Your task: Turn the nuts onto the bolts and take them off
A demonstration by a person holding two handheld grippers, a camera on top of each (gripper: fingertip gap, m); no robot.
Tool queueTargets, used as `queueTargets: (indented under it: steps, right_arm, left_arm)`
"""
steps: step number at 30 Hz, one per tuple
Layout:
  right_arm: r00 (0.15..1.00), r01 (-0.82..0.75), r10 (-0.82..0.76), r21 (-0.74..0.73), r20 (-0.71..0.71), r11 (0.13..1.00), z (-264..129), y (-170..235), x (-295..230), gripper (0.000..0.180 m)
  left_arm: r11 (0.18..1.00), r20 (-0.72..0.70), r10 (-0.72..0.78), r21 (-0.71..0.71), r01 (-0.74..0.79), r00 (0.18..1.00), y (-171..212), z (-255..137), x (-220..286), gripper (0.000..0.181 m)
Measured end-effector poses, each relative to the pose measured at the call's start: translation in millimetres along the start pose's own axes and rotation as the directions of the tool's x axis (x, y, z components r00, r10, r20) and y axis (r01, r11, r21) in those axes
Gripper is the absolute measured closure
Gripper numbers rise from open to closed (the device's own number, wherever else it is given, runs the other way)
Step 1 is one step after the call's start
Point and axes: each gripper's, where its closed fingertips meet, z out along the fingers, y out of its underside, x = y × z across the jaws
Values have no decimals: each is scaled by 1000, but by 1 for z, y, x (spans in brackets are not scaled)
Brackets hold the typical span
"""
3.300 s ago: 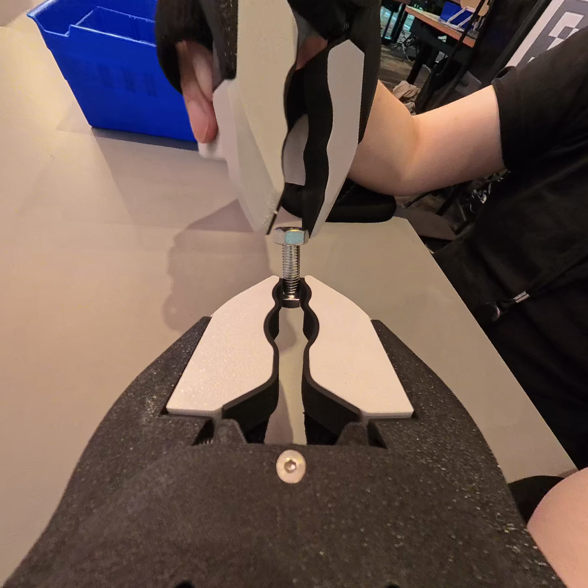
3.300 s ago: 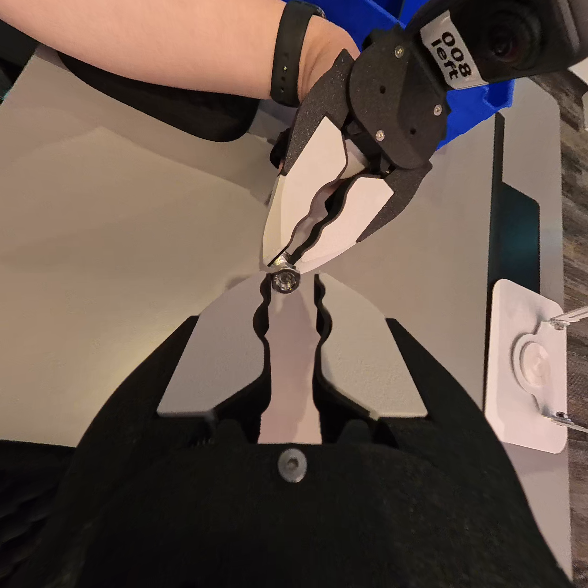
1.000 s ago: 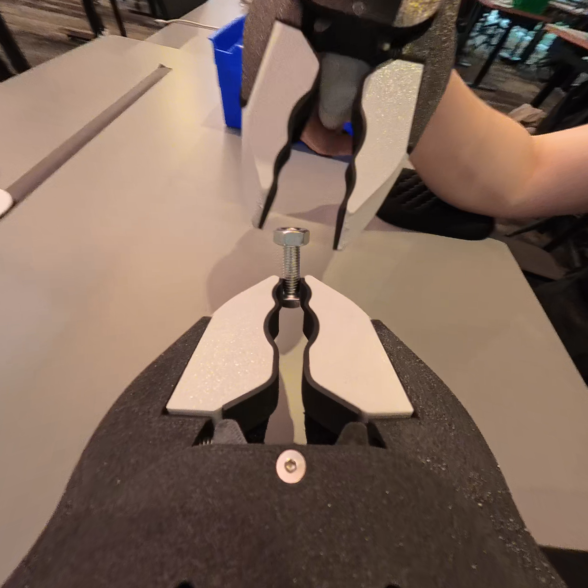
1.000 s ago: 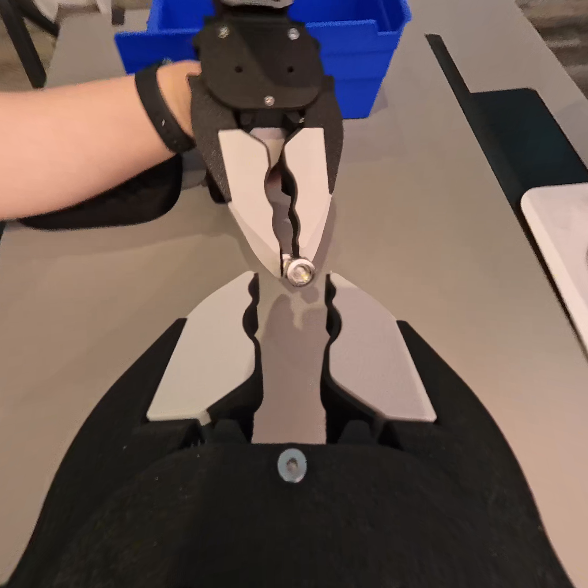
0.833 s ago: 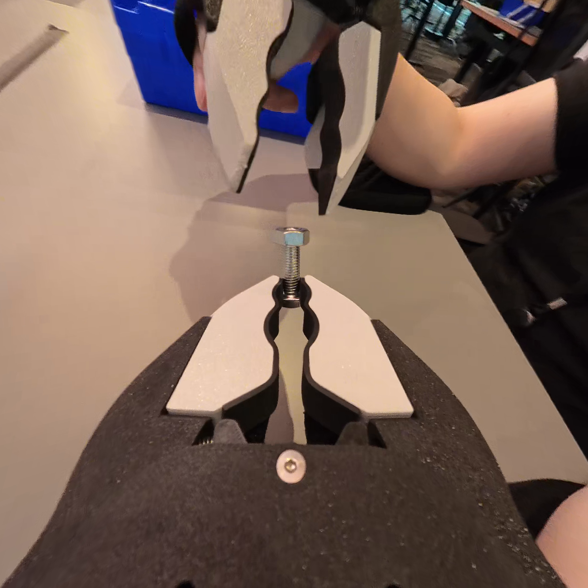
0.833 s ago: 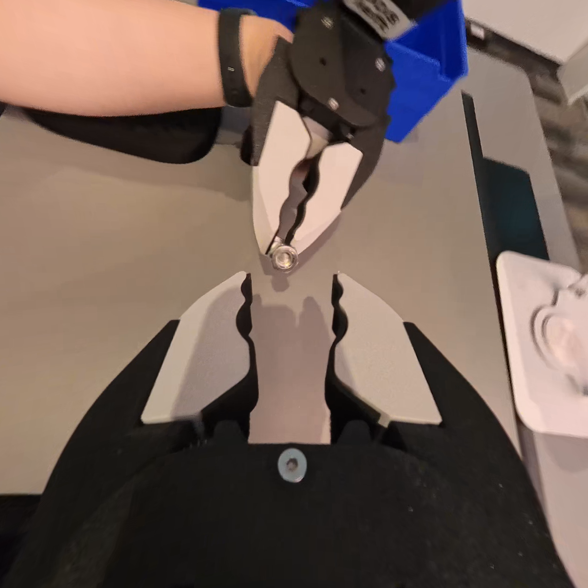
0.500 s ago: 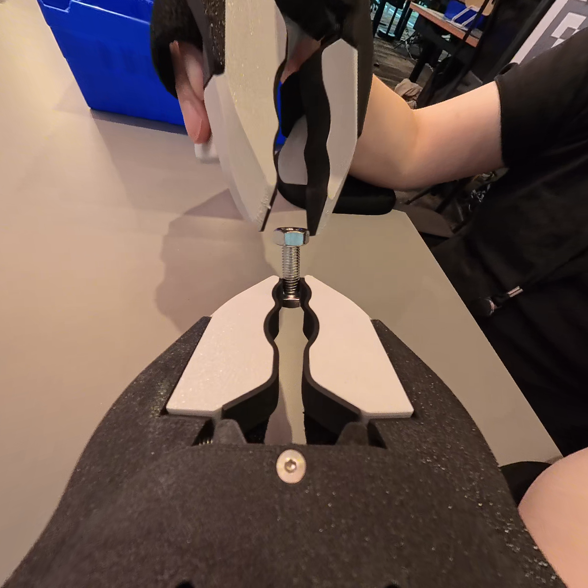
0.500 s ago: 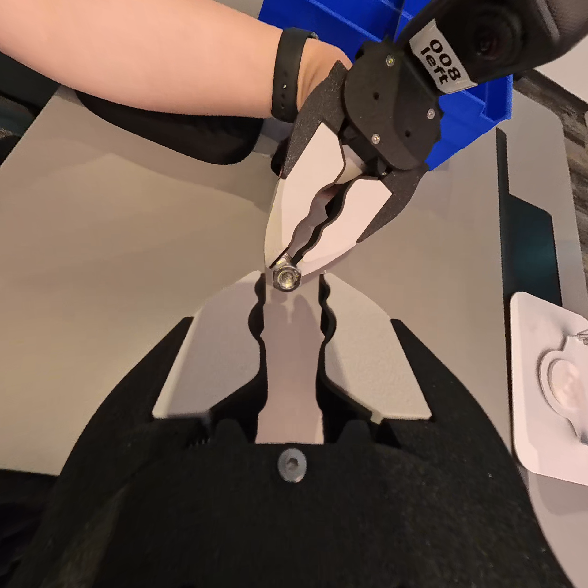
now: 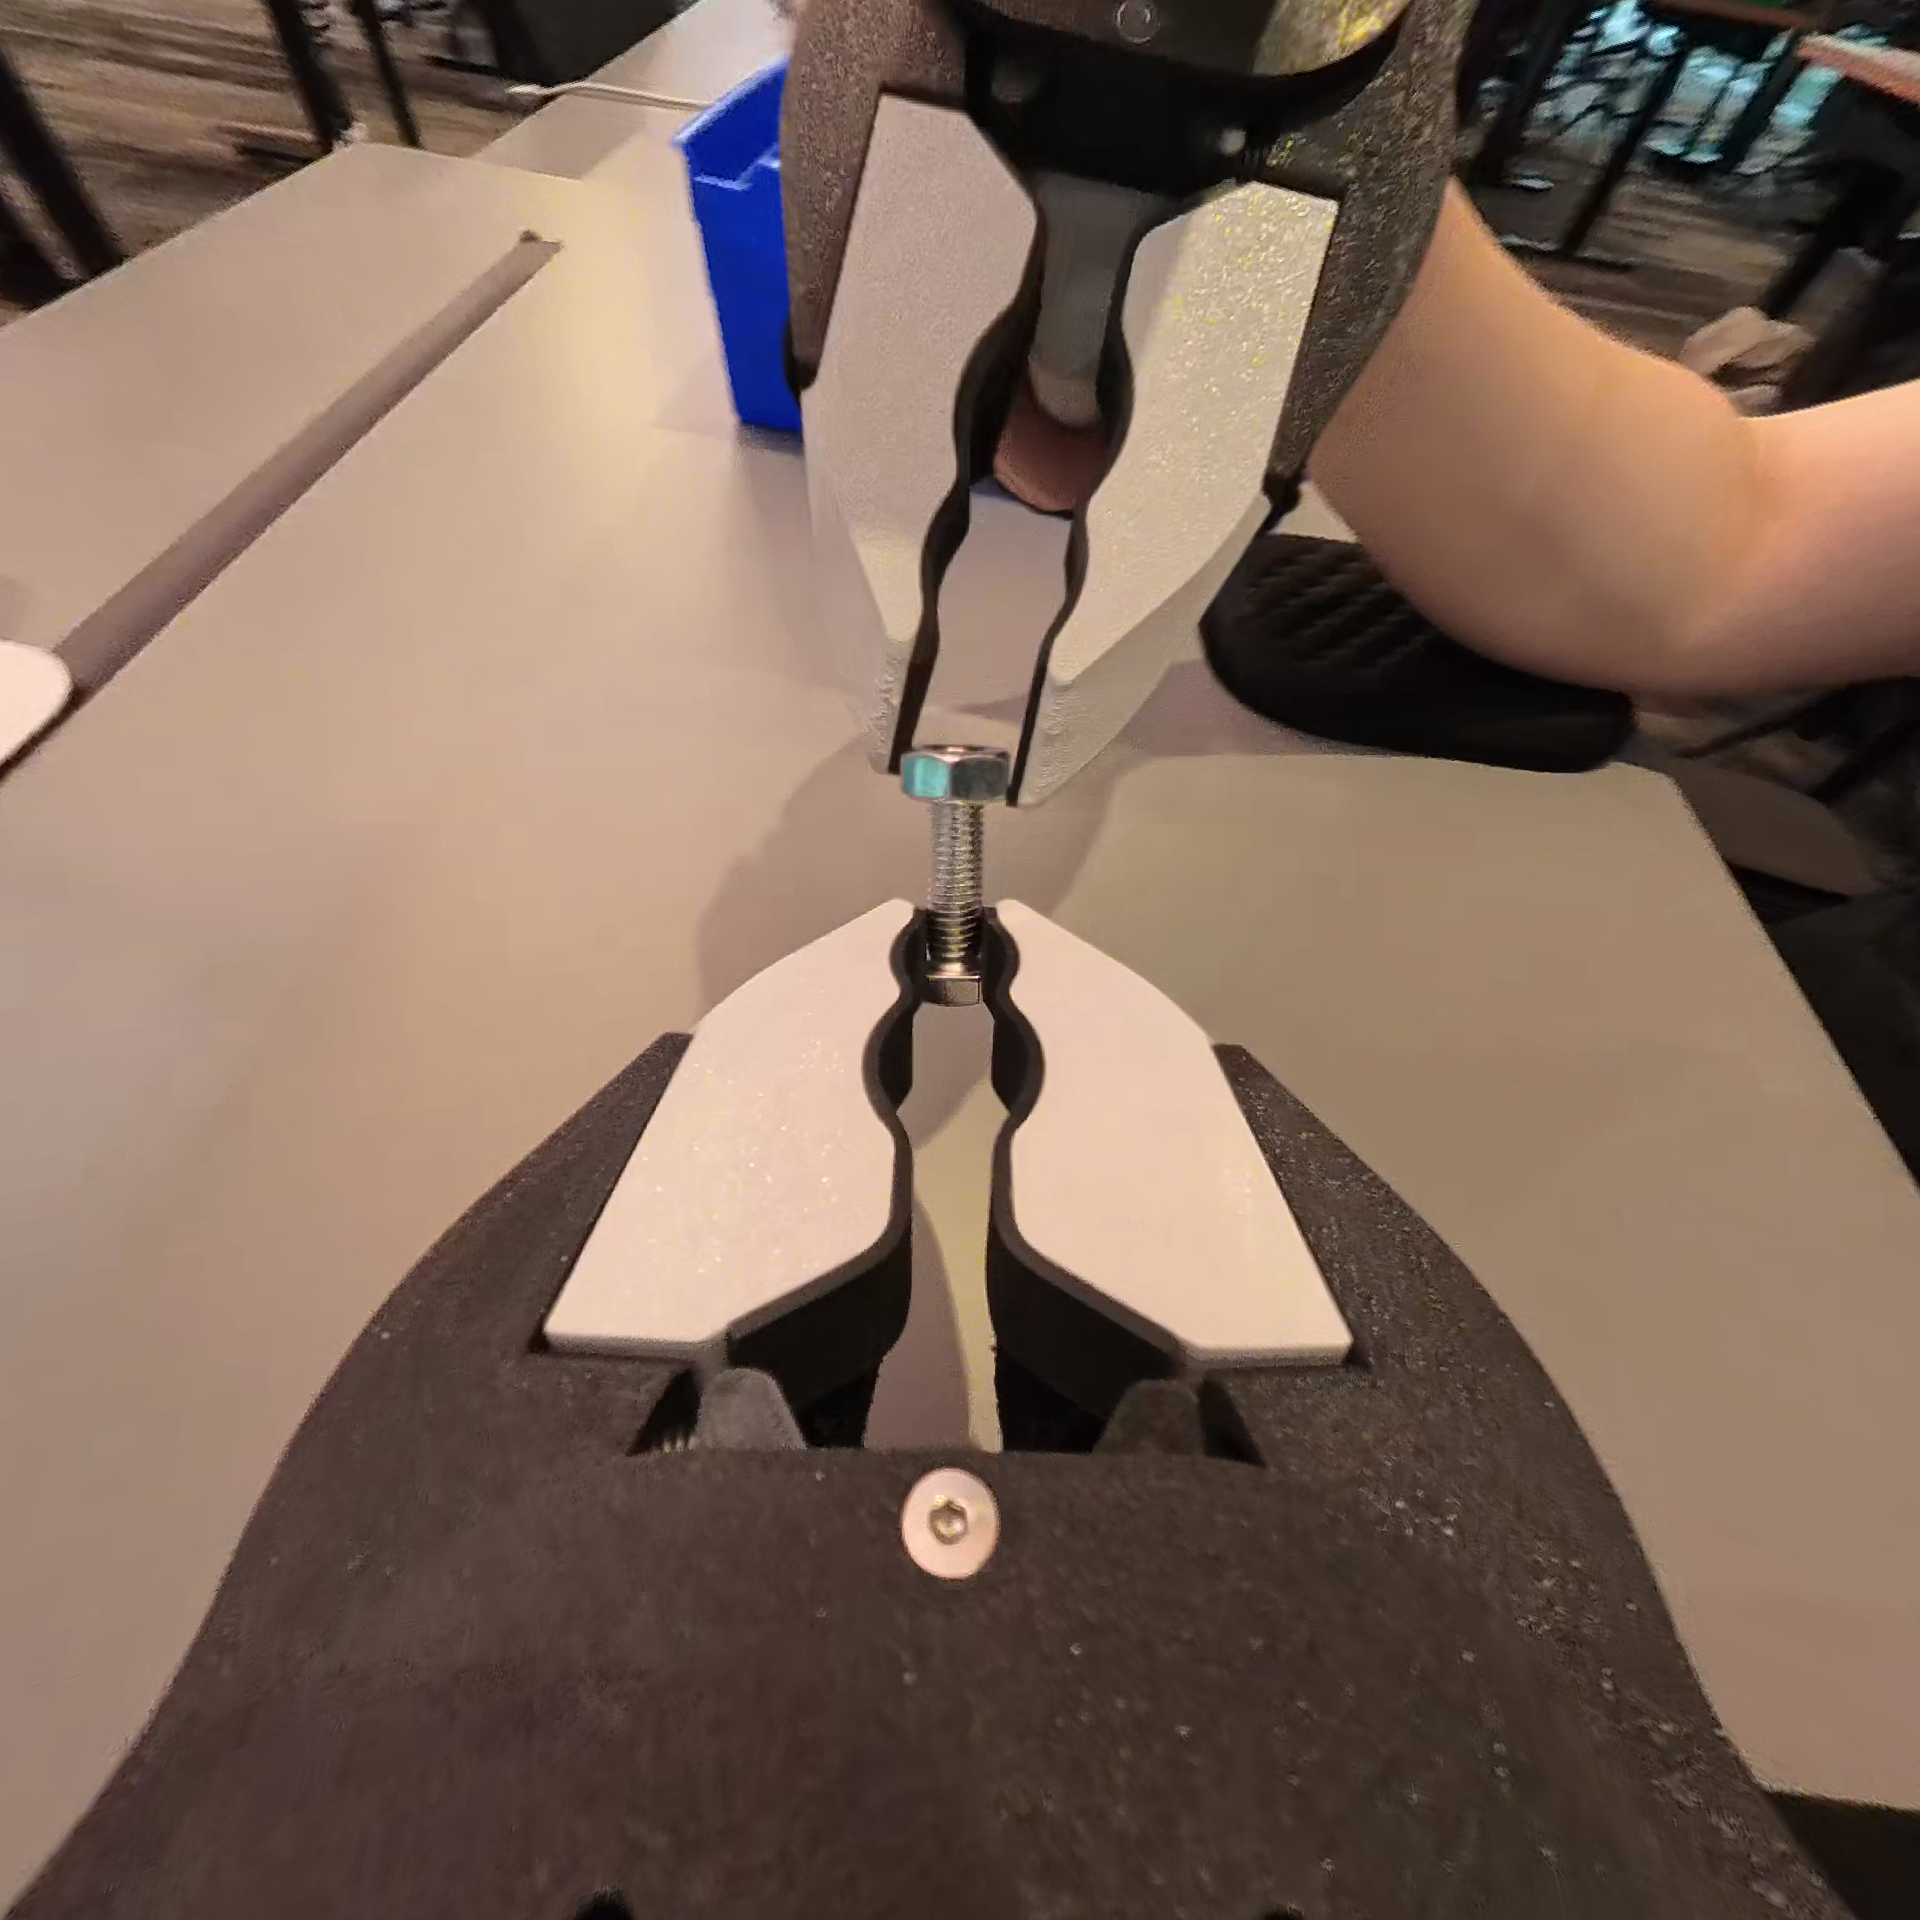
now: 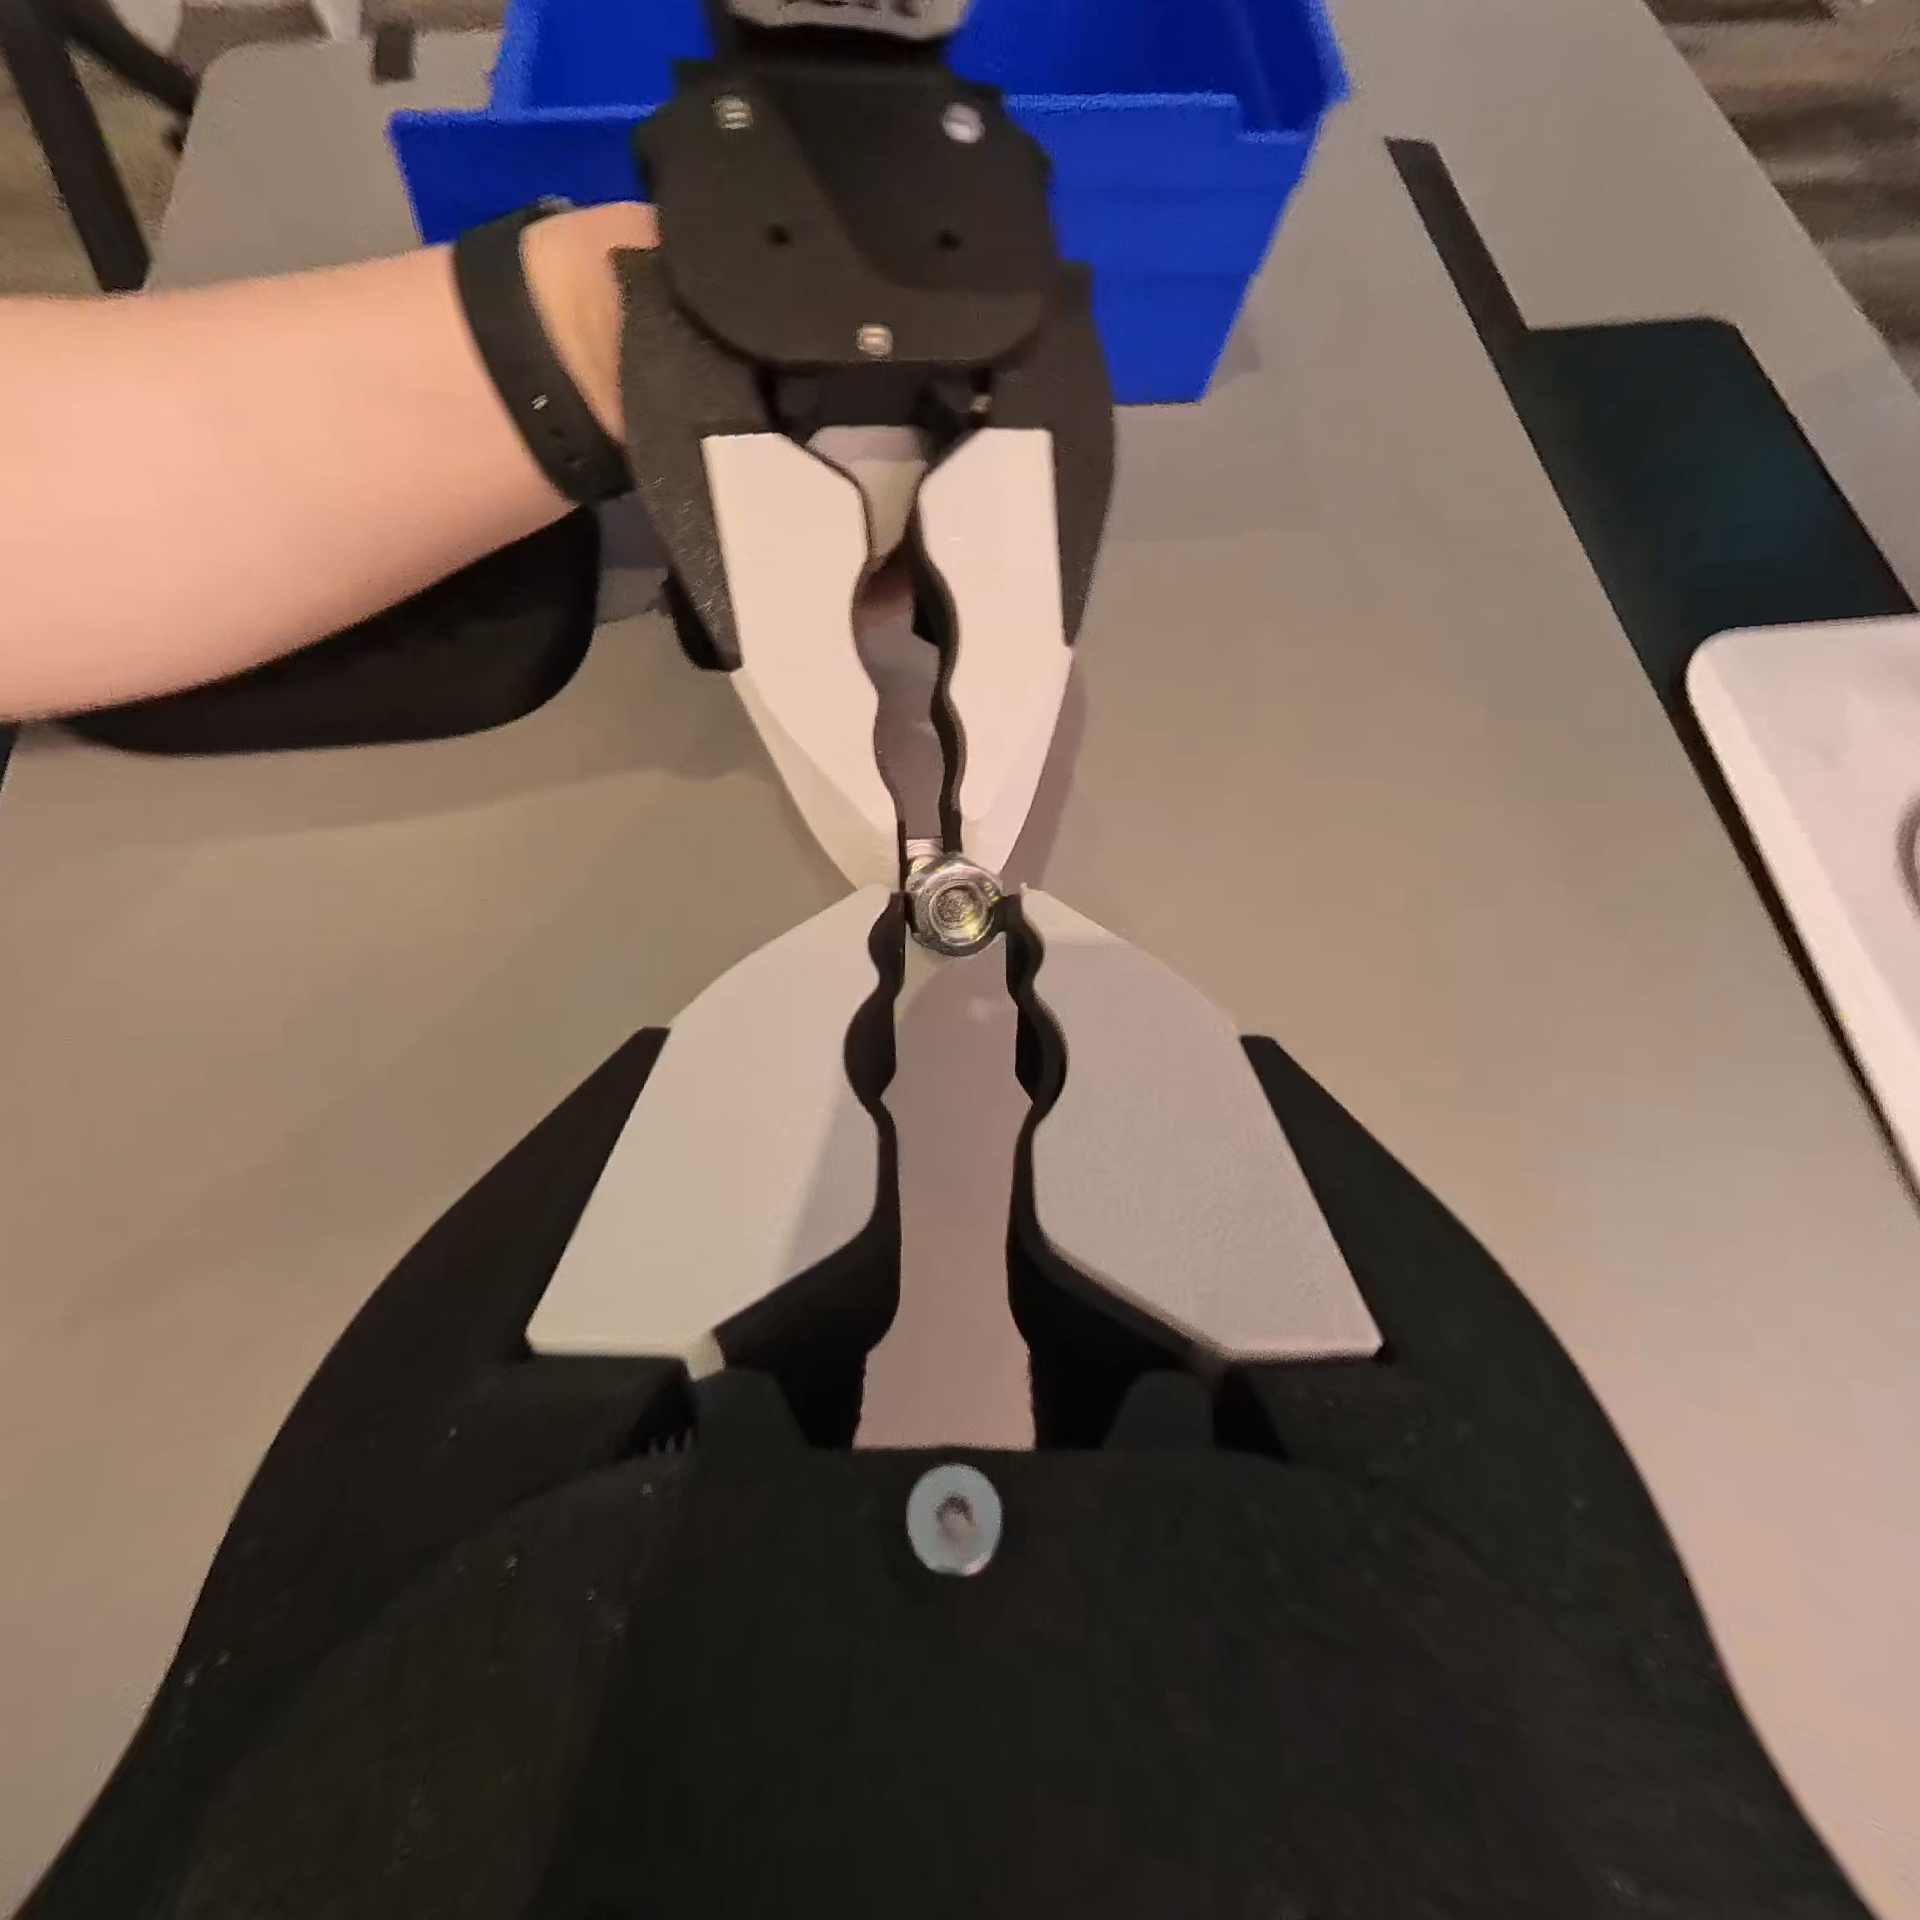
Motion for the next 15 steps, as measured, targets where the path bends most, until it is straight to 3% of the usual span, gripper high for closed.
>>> queueTargets:
  steps: [4,7,10,15]
  right_arm:
    - [986,-165,165,15,1,986,6,6,14,162]
    - [984,-175,175,17,31,984,7,9,13,162]
    - [997,-63,62,33,47,997,4,6,5,147]
    - [963,261,-261,17,66,965,-12,11,-20,137]
  left_arm:
    - [999,76,0,-35,3,997,5,3,-13,171]
    - [999,58,-10,-39,13,998,7,5,-11,171]
    - [999,9,-19,-27,19,1000,6,3,-4,171]
    - [999,-183,-14,-36,7,983,6,4,30,171]
